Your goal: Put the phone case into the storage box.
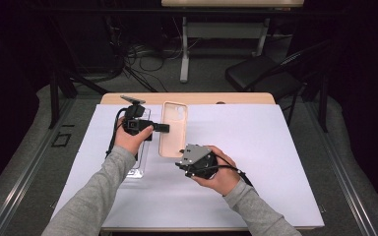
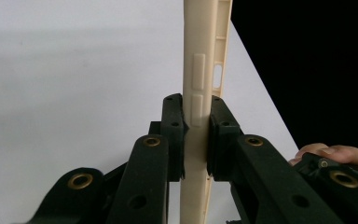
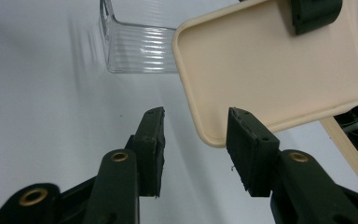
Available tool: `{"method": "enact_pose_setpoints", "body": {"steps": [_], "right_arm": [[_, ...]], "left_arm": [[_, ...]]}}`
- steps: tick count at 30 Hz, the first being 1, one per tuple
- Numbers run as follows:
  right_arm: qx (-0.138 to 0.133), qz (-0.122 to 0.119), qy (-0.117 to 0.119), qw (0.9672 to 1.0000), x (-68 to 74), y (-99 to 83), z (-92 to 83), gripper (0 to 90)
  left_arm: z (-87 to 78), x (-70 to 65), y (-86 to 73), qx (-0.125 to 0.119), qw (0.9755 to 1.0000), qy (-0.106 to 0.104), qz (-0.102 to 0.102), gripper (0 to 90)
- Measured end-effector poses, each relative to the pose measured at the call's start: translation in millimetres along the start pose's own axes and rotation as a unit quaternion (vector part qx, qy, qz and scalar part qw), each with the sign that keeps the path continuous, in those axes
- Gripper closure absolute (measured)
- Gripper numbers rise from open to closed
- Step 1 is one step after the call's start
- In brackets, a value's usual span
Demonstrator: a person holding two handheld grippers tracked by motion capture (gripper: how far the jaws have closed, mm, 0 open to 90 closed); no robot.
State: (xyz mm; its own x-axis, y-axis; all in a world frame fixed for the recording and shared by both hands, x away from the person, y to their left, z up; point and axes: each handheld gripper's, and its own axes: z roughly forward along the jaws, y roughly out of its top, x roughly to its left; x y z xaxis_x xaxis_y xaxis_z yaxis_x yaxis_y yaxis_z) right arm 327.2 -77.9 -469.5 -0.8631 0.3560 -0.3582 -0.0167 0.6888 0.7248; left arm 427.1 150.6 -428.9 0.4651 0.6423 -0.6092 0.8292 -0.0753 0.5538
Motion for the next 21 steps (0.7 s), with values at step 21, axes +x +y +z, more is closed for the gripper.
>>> {"method": "enact_pose_setpoints", "body": {"steps": [21], "right_arm": [[-0.002,0.043,-0.017,0.9989,-9.4,-2.0,-8.0,50.4]], "left_arm": [[-8.8,-0.9,-21.0,-0.072,0.9967,-0.026,0.025,80.2]]}}
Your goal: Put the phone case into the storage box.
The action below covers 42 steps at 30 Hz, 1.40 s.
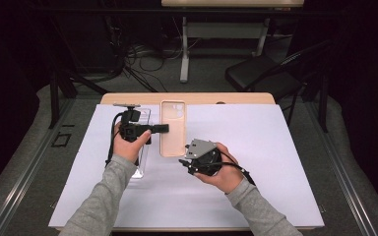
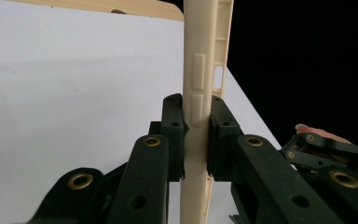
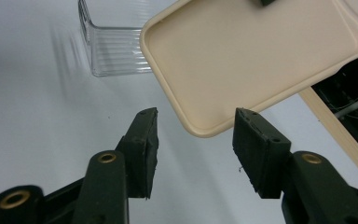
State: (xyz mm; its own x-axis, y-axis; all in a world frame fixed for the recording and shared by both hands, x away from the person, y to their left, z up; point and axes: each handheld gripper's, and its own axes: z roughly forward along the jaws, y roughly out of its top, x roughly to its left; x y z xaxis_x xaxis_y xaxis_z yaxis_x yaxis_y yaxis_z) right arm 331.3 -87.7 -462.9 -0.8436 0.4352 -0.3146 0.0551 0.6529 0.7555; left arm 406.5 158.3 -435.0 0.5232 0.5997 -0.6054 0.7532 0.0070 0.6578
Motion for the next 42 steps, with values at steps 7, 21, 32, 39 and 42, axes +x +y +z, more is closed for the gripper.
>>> {"method": "enact_pose_setpoints", "body": {"steps": [7,21,32,39,42], "right_arm": [[-0.007,0.018,0.007,0.9998,-1.9,-0.7,-0.9,51.0],[-0.016,0.069,0.028,0.9971,-10.0,-3.5,-2.1,50.9],[-0.009,0.102,0.023,0.9945,-14.6,-8.1,-0.5,51.9],[-0.013,0.127,0.026,0.9915,-17.8,-10.4,-1.7,51.9],[-0.018,0.15,0.036,0.9879,-20.8,-12.0,-3.2,52.0]], "left_arm": [[-2.9,5.3,-8.4,-0.019,0.9998,-0.003,-0.002,80.2],[-11.5,9.1,-20.6,-0.054,0.9984,-0.01,0.01,80.1],[-17.8,6.9,-26.4,-0.074,0.9969,-0.013,0.023,80.2],[-14.4,5.0,-31.2,-0.075,0.9963,-0.024,0.035,80.2],[-12.1,4.6,-33.3,-0.073,0.9963,-0.025,0.038,80.2]]}}
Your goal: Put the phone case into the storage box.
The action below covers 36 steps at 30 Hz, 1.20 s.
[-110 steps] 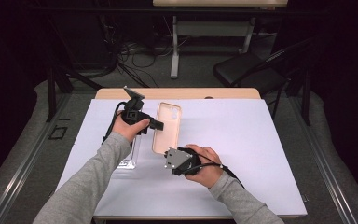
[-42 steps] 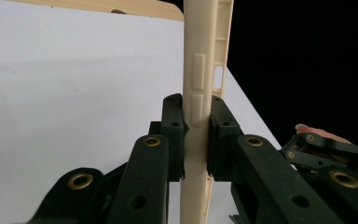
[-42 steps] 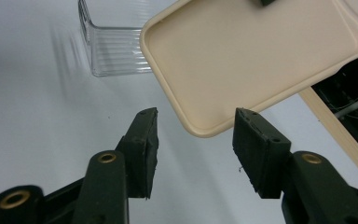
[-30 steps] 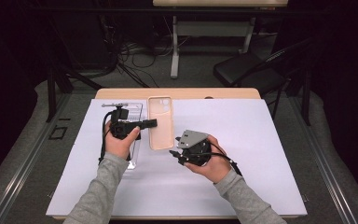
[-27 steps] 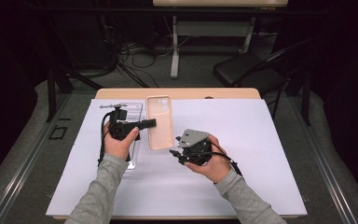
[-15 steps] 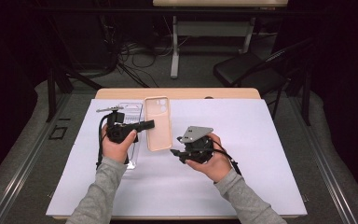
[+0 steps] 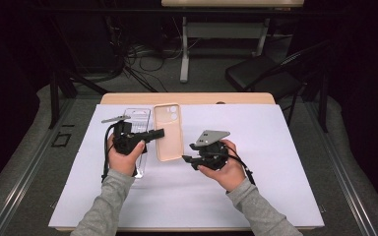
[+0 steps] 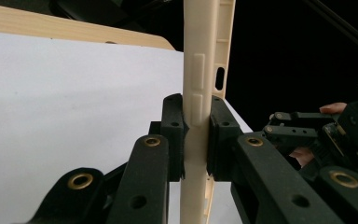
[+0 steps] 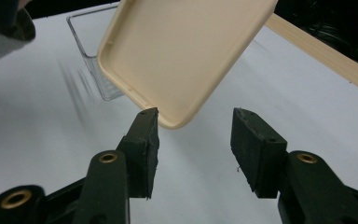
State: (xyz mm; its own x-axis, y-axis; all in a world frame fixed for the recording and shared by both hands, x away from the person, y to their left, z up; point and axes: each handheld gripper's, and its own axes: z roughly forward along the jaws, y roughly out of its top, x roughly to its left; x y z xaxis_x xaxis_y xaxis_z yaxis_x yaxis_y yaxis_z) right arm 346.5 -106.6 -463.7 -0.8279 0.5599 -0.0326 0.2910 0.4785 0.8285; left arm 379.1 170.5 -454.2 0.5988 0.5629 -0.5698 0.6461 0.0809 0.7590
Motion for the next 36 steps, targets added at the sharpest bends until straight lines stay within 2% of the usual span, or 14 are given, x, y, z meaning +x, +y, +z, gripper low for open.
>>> {"method": "enact_pose_setpoints", "body": {"steps": [6,13,23,36], "right_arm": [[-0.008,0.047,0.021,0.9986,-8.8,-2.8,-1.9,53.8],[-0.019,0.097,0.043,0.9942,-20.6,-7.7,-3.0,56.4],[-0.031,0.136,0.061,0.9883,-28.0,-11.5,-3.8,58.1],[-0.043,0.173,0.074,0.9812,-36.8,-17.2,-3.8,62.2]], "left_arm": [[3.2,-2.1,-4.8,0.002,1.0,-0.004,0.002,80.2],[7.3,-6.2,-9.8,0.005,0.9999,-0.01,0.009,80.2],[12.8,-9.7,-16.4,0.01,0.9996,-0.019,0.018,80.2],[21.1,-13.9,-25.7,0.017,0.9992,-0.022,0.03,80.2]]}}
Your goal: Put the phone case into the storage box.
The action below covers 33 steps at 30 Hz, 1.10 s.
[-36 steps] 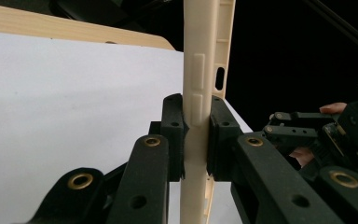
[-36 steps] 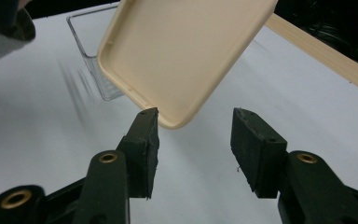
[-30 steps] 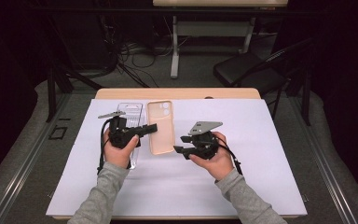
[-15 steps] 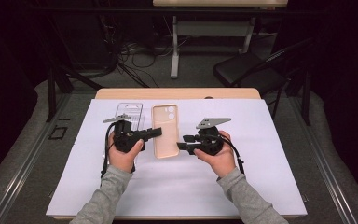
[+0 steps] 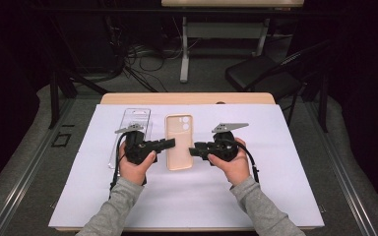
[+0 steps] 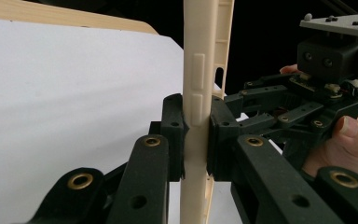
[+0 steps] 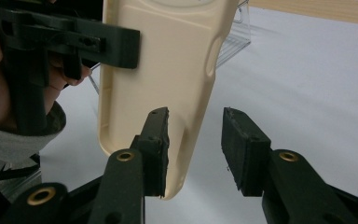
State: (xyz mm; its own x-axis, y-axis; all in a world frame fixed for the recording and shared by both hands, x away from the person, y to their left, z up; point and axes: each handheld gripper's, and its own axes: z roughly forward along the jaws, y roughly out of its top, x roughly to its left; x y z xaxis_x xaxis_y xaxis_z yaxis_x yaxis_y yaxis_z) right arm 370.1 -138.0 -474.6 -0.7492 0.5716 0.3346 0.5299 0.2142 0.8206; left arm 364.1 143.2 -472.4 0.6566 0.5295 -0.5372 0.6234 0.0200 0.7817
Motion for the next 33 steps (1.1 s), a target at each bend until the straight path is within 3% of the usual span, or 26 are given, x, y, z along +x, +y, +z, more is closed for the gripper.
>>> {"method": "enact_pose_setpoints", "body": {"steps": [7,33], "right_arm": [[-0.006,0.018,0.008,0.9998,-3.6,-1.2,-0.7,64.6],[-0.007,0.038,0.015,0.9992,-6.9,-3.2,-1.4,78.9]], "left_arm": [[3.2,-2.0,-3.2,-0.001,1.0,-0.002,0.006,80.2],[7.5,-4.6,-7.9,-0.001,0.9999,-0.005,0.013,80.2]]}}
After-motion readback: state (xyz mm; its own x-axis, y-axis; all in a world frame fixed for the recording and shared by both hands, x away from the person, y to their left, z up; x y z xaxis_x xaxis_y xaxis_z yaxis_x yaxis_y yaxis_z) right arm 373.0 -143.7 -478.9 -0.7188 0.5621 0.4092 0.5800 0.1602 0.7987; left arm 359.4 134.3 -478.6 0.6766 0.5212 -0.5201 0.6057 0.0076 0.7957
